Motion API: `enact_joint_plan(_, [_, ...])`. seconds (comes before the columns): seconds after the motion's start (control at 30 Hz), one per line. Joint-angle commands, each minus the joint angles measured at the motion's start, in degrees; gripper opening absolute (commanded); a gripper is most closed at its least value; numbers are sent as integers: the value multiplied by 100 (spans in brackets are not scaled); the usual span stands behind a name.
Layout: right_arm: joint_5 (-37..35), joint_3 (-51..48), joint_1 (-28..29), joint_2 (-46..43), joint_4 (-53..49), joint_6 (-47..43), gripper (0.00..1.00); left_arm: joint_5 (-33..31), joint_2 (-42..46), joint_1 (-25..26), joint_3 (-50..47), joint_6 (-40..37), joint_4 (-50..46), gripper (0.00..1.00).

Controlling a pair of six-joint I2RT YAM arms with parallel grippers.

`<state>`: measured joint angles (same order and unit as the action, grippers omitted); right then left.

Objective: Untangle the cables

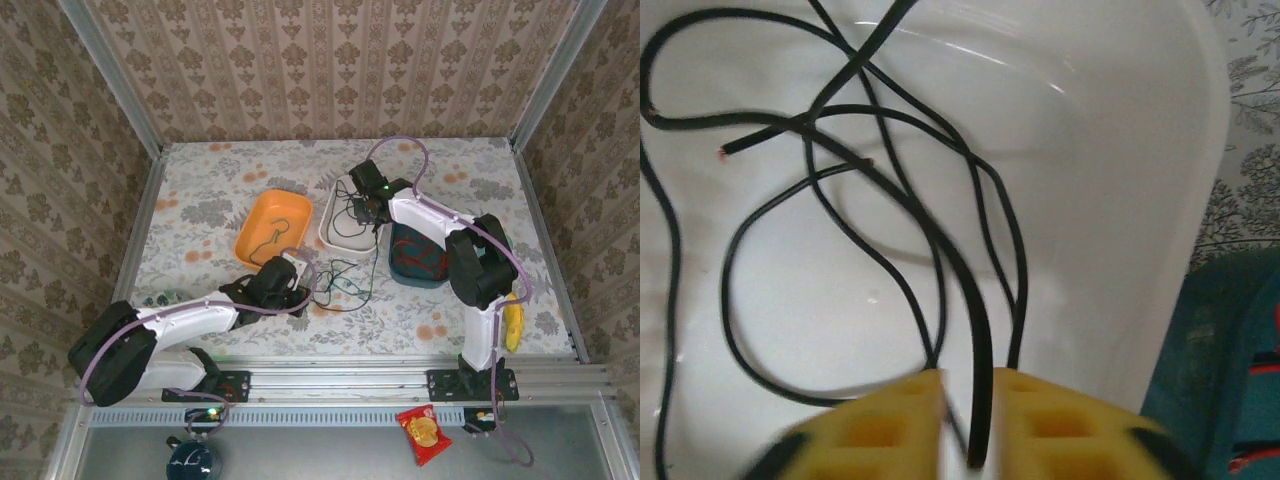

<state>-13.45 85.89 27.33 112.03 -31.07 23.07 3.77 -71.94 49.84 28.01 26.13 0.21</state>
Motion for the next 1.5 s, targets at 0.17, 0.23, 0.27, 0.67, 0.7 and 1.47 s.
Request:
enact_joint_plan(0.17, [41,-375,40,-1360,-93,157,48,-32,-69,36,187,-102,-41,0])
enact_joint_plan(0.23, [194,-726,53,-1691,-134,264,48,-25,-66,35,196,-111,-43,0])
enact_joint_plan(0.27, [325,-951,53,-1924,-155,325,48,-25,-66,38,196,-108,-34,0])
enact_joint_plan(0.67, [2931,-3158,318,-2847,303,329,44,25,-113,30,238,-190,-21,0])
enact_joint_plan(0.7, [3042,-3202,349,-2759,369,281,43,35,-127,34,255,-195,-32,0])
enact_joint_plan(1.47, [2506,-3520,501,-2717,178,78,38,123,-290,34,407,-207,-49,0])
